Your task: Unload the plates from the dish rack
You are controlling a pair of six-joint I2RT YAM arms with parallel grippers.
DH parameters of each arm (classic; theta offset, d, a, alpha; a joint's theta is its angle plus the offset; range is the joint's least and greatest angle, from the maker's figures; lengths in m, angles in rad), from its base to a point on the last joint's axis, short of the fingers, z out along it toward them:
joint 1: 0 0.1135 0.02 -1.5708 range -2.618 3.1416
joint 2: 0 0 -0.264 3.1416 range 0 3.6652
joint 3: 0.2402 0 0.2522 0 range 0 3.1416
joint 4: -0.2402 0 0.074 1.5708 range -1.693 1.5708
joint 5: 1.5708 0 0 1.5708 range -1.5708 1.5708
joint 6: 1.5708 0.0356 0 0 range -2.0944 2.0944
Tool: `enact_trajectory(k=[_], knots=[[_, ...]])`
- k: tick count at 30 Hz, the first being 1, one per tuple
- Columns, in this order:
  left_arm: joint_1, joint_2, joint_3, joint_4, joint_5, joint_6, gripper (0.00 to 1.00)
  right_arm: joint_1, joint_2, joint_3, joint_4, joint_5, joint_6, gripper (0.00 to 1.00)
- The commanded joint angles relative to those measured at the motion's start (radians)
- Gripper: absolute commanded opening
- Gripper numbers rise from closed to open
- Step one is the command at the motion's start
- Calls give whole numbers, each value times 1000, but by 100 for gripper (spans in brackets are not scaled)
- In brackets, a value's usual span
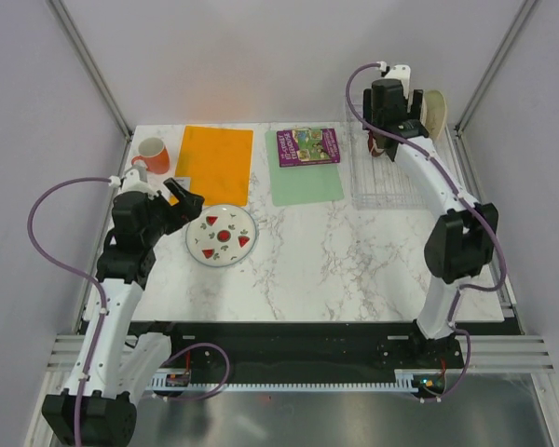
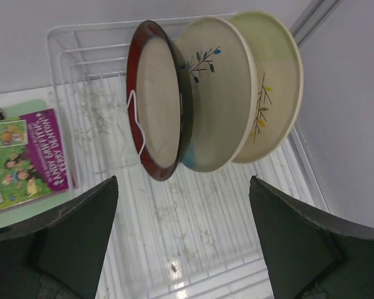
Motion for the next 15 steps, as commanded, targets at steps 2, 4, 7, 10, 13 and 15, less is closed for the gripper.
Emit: enact_trajectory(k=[2, 4, 7, 10, 13, 15], knots=[[1, 15, 19, 72, 200, 94, 100, -57, 198, 187, 5, 91, -112, 93], [1, 24, 12, 99, 217, 96, 100, -73, 258, 208, 24, 85, -112, 93], [1, 49, -15, 142, 225, 99, 100, -87, 310, 227, 70, 93, -95, 92], [1, 63, -40, 165, 221, 109, 100, -90, 351, 247, 123, 99, -132, 91], [1, 72, -69, 188, 188, 119, 100, -91, 416, 316, 127, 88, -167, 89], [1, 87, -72, 213, 191, 108, 100, -93, 460, 366, 124, 87, -184, 86]])
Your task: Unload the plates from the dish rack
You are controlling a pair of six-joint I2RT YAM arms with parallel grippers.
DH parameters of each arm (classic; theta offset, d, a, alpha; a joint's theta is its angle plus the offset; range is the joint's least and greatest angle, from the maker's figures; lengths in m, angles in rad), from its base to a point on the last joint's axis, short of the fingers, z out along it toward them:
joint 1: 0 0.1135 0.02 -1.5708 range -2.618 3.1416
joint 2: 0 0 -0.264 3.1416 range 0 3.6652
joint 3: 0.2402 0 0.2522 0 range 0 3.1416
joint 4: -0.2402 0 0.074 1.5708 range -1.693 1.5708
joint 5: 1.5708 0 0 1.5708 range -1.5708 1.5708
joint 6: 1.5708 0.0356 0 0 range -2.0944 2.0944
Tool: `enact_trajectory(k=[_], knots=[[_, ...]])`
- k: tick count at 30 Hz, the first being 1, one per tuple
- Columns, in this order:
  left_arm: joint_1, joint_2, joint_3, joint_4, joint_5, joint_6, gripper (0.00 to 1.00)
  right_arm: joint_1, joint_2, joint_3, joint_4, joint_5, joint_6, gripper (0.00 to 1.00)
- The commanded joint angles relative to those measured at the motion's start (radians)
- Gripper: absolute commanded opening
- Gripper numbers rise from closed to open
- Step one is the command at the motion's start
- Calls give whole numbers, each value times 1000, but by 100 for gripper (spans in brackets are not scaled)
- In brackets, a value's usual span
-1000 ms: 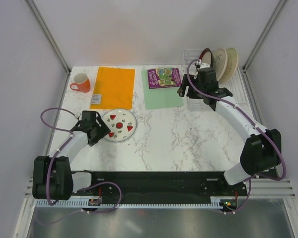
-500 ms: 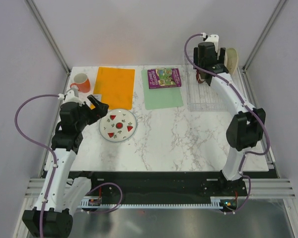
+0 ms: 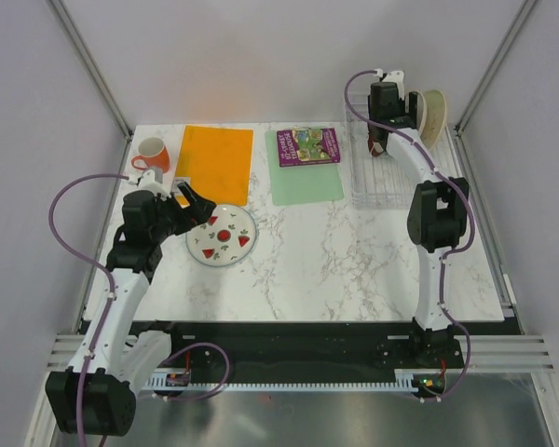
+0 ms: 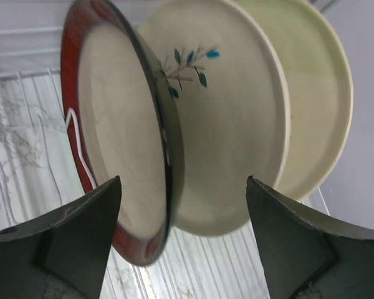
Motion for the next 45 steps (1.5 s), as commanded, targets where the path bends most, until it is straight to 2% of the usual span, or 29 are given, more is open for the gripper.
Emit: enact_trajectory(k=[1, 8, 11, 12, 14, 15, 17, 18, 22, 36, 45], knots=[[1, 26, -12, 94, 12, 39, 100, 4, 65, 126, 65, 15, -59, 84], [1, 81, -2, 123, 1, 42, 100, -8, 132, 175, 68, 6, -50, 67], [1, 89, 8, 111, 1, 46, 100, -19, 155, 183, 70, 1, -51, 55], [1, 87, 8, 110, -1, 49, 100, -20, 158, 183, 71, -13, -50, 44], [1, 78, 6, 108, -7, 49, 100, -26, 155, 175, 82, -30, -42, 34], [1, 75, 3, 109, -13, 48, 100, -27, 157, 177, 84, -37, -39, 18], [1, 69, -5, 110, -17, 42, 100, -28, 155, 177, 87, -54, -39, 3], [1, 69, -5, 108, -20, 42, 100, -28, 151, 175, 87, -57, -36, 1], [1, 70, 0, 110, -14, 39, 100, -27, 132, 163, 99, -57, -36, 0], [1, 43, -6, 74, -17, 29, 100, 36, -71, 54, 307, 282, -209, 0], [1, 5, -11, 48, -17, 16, 100, 38, -230, -55, 332, 277, -217, 0]])
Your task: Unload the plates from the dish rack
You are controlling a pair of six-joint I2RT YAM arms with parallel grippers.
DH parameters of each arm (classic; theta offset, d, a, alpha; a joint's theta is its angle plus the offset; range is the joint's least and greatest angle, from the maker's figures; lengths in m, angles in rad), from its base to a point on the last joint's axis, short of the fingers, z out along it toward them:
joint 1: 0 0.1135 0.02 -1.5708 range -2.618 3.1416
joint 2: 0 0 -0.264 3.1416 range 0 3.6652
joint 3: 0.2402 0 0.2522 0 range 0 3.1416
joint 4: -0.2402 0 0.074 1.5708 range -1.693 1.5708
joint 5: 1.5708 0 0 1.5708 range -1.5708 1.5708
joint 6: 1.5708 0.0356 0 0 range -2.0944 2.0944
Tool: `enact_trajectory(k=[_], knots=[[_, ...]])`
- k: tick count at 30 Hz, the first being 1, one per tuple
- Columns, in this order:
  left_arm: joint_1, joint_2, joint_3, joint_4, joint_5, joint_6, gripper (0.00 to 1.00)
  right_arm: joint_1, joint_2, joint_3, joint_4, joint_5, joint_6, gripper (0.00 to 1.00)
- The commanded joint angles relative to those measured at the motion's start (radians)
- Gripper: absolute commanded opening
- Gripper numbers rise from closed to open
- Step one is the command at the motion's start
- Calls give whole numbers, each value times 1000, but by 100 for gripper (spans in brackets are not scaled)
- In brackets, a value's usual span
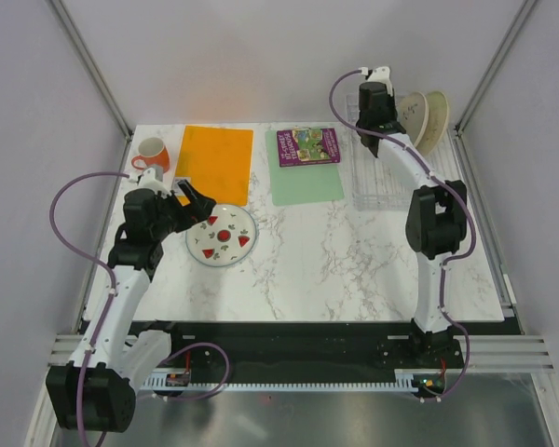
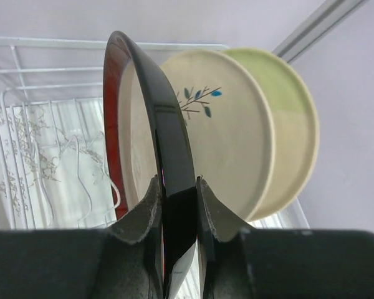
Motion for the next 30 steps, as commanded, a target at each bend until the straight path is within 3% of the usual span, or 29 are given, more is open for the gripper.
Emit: enact_trajectory(k=[1, 9, 12, 19, 25, 30], knots=[[1, -34, 3, -5, -1, 9, 100, -28, -204, -7, 138, 181, -64, 0], [1, -42, -5, -7, 33, -10, 100, -10, -395, -76, -7, 73, 37, 0], [1, -30, -13, 10, 59, -16, 100, 9, -470, -90, -120, -88, 135, 0], [1, -18, -42, 64, 119, -40, 100, 78, -653, -260, -211, -445, 347, 0], [1, -44, -86, 122, 140, -50, 100, 99, -744, -431, -152, -788, 563, 0], [1, -65, -125, 170, 171, -68, 100, 101, -779, -593, 38, -1015, 733, 0]])
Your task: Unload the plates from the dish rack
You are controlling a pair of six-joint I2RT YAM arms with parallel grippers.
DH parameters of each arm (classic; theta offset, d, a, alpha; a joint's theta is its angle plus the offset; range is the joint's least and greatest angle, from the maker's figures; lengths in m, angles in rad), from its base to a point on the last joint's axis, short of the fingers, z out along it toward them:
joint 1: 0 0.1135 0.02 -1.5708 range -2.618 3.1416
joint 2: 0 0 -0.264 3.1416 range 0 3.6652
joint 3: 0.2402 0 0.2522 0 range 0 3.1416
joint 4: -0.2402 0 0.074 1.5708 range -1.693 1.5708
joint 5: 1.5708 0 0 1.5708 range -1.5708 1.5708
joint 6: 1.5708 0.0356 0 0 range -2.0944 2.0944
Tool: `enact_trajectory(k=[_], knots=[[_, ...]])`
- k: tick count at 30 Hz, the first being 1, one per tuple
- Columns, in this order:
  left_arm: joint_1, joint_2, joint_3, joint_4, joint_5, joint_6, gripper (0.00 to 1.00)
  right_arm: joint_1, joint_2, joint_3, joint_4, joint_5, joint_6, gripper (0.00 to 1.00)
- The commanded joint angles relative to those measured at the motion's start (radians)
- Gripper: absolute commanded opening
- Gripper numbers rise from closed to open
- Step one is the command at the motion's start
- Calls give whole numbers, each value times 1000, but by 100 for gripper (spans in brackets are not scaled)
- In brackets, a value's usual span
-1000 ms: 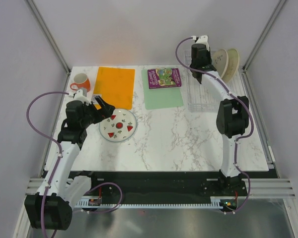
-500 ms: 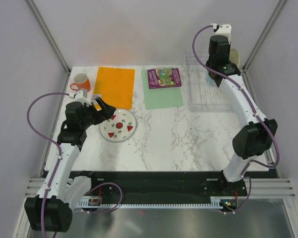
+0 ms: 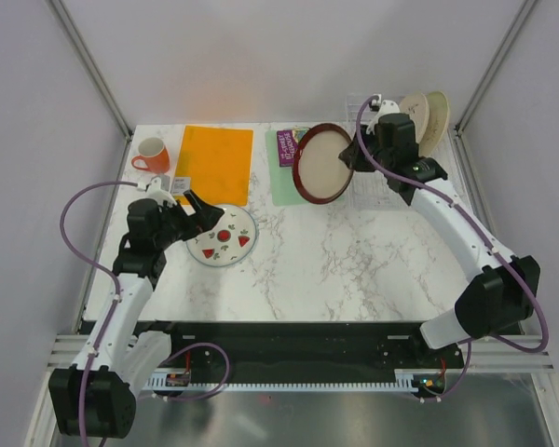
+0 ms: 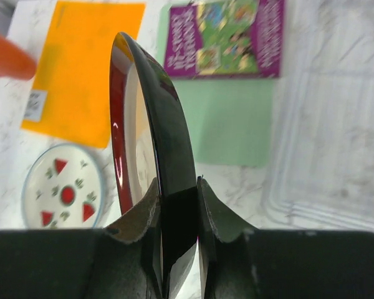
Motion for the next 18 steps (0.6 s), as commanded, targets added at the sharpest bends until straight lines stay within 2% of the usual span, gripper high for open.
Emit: enact_trajectory(k=[1, 2, 8, 18], knots=[[1, -27, -30, 99, 56, -44, 100, 2, -84, -114, 317, -274, 269, 0], [1, -28, -36, 120, 68, -49, 100, 5, -87, -137, 374, -328, 297, 0], [0, -22, -96, 211, 110, -85, 100, 41, -75, -266, 595, -425, 484, 0], [0, -14, -154, 342, 131, -133, 99, 126, -6, -363, 808, -515, 649, 0]])
